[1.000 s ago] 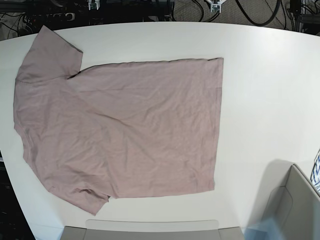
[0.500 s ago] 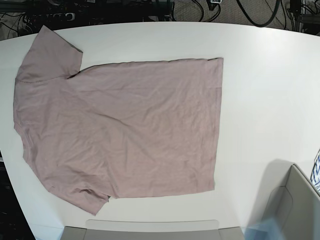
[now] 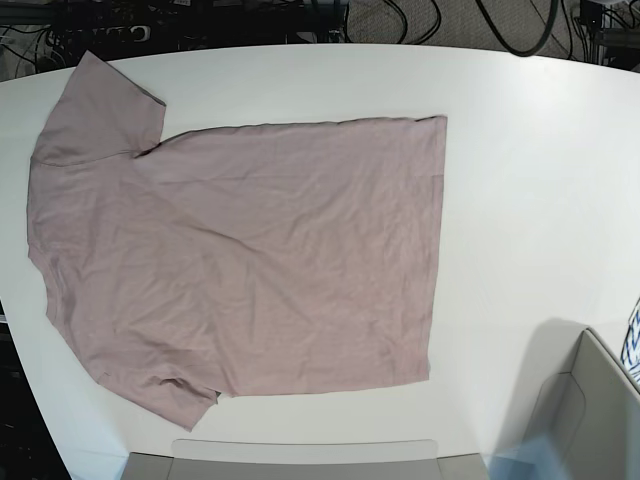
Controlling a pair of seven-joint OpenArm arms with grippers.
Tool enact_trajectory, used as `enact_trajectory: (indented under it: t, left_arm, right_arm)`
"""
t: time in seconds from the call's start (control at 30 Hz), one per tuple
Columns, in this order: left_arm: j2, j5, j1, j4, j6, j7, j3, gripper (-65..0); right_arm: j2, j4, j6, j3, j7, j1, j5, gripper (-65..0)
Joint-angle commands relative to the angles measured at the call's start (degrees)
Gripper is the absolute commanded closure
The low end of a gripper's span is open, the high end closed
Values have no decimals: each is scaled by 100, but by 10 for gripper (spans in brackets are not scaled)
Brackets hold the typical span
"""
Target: Fold the T-shirt properly
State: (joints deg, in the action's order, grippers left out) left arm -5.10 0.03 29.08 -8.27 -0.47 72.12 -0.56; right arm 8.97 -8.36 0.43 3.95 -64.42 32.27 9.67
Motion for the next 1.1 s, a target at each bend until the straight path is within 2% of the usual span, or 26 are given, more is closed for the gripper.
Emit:
enact_trajectory:
  t: [0.0, 0.37, 0.43, 0.53, 0.63, 0.73, 0.9, 1.07]
  left_arm:
    - [-30, -8, 349, -241, 51, 459, -10, -26]
    - [-48, -8, 2266, -4127, 51, 397, 34, -64]
    - [-57, -8, 2512, -4742, 51, 388, 43, -67]
    - [-57, -8, 2749, -5472, 51, 309, 43, -69]
    - [-57, -8, 2925, -6228, 51, -166, 43, -69]
    - [-57, -8, 3013, -6887, 51, -781, 43, -69]
    - [-57, -8, 3004, -7810, 51, -1801, 34, -70]
    - [-57, -8, 2934, -8610, 51, -3058, -10, -70]
  right_arm:
    - [21, -223, 6, 49, -164, 346, 83, -5]
    - [30, -4408, 6, 93, -155, 2439, 198, -6]
    - [39, -5182, 6, 93, -129, 2755, 409, -6]
    - [145, -6351, 6, 93, 363, 3177, 875, -6]
    - [619, -7529, 6, 93, 987, 3652, 1595, -6]
    - [1112, -8399, 6, 93, 1339, 3986, 2387, -6]
    - [2131, -8900, 6, 102, 1445, 4273, 3503, -6]
    - [2852, -8891, 6, 102, 1445, 4273, 4690, -7]
